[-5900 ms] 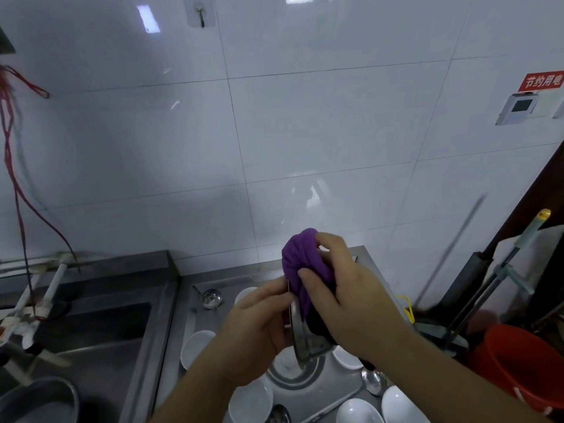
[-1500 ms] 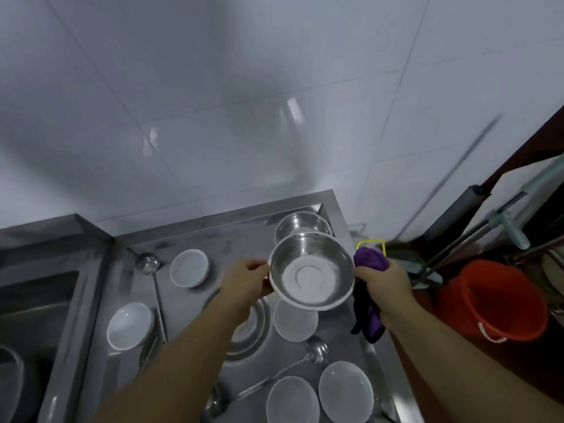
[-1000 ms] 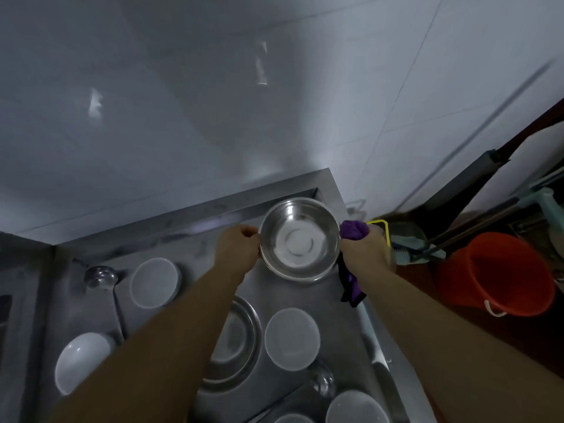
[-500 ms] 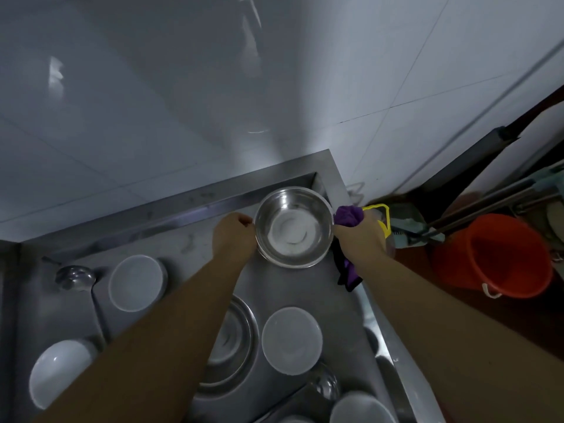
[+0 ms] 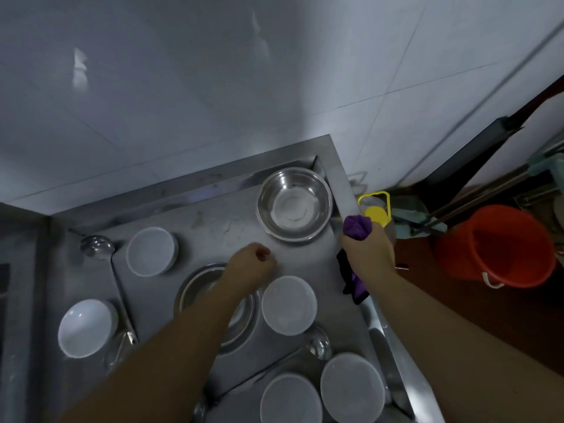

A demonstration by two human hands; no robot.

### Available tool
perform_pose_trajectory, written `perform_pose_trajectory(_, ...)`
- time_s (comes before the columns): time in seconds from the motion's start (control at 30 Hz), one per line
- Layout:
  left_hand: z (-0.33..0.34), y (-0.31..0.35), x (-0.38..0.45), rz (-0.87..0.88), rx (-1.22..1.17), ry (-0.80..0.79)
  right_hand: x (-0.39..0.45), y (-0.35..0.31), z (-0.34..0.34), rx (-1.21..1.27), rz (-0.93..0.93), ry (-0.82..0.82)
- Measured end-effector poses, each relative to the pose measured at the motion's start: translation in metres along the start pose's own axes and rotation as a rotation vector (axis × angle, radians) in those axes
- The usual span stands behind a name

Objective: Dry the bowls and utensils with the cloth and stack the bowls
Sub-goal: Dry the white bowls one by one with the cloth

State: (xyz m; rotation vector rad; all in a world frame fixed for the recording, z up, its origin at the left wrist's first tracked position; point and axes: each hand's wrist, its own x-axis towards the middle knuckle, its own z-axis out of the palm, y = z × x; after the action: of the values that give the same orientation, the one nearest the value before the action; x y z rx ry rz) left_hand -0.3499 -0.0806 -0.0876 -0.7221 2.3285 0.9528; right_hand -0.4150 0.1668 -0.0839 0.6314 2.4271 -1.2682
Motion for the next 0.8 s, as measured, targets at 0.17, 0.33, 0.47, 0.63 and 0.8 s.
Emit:
perform_pose_trajectory(0.17, 0.038, -0.032, -0.033, -0.055, 0.050, -0.110, -0.040, 0.029, -0.008, 0.020, 0.002, -0.058)
perform_pose_trajectory(0.33, 0.053, -0.046, -0.047, -0.195, -0.207, -0.023, -0.072, 0.044, -0.021, 0.067, 0.025, -0.085)
perform_pose_trajectory(0.47, 0.049, -0.046, -0.071, -0.285, -0.576, -0.013, -0.094, 0.044, -0.036, 0.056, -0.031, -0.104)
perform_pose_trajectory(0.63, 0.020, -0.032, -0.122, -0.297, -0.959, 0.035, -0.130, 0.021, -0.052, 0.095, -0.173, -0.183)
perform_pose_trajectory(0.8, -0.020, -0.020, -0.185, -0.225, -1.108, 0.066, -0.180, -0.035, -0.067, 0.129, -0.384, -0.284)
